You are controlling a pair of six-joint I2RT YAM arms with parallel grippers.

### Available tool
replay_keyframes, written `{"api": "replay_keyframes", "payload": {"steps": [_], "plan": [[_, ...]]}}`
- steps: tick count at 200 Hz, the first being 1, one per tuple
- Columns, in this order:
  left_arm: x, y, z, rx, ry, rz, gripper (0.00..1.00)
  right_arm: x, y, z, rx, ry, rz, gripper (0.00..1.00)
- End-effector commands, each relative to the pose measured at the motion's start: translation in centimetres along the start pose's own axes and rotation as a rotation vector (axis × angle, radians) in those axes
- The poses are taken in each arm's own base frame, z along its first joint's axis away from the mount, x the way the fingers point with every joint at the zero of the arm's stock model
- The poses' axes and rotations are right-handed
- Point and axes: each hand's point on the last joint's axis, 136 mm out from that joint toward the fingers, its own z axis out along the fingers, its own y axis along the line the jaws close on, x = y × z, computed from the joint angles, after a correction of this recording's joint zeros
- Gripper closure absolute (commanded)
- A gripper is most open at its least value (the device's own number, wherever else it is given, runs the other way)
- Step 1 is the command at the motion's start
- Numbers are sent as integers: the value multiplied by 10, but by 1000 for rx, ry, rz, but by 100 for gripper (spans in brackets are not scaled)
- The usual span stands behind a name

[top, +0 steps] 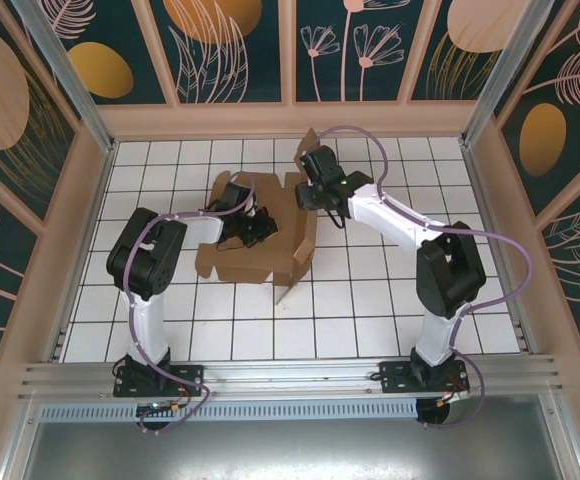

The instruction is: Fold the paper box

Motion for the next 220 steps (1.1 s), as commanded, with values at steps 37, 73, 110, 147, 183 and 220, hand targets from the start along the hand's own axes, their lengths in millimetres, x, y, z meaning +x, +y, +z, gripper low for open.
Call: {"api": "replay_keyframes", "payload": {"steps": [37, 73, 110, 147, 183, 220], "plan": [[-10, -18, -26, -18, -48, 74, 100, -12, 3, -3, 54, -18, -245, 61], [-14, -17, -44, -52, -88, 74, 100, -14, 1, 10, 146, 89, -339, 59], [-18, 16, -50, -111, -105, 9, 100, -8, 12, 22, 268, 130, -463, 55], [-14, 37, -42, -116, -91, -55, 100, -5, 46, 37, 274, 146, -500, 44], [-14, 42, -38, -121, -87, -59, 100, -1, 86, 50, 197, 147, -480, 28], [-10, 48, -35, -128, -77, -64, 100, 3, 102, 50, 73, 130, -421, 24]]}}
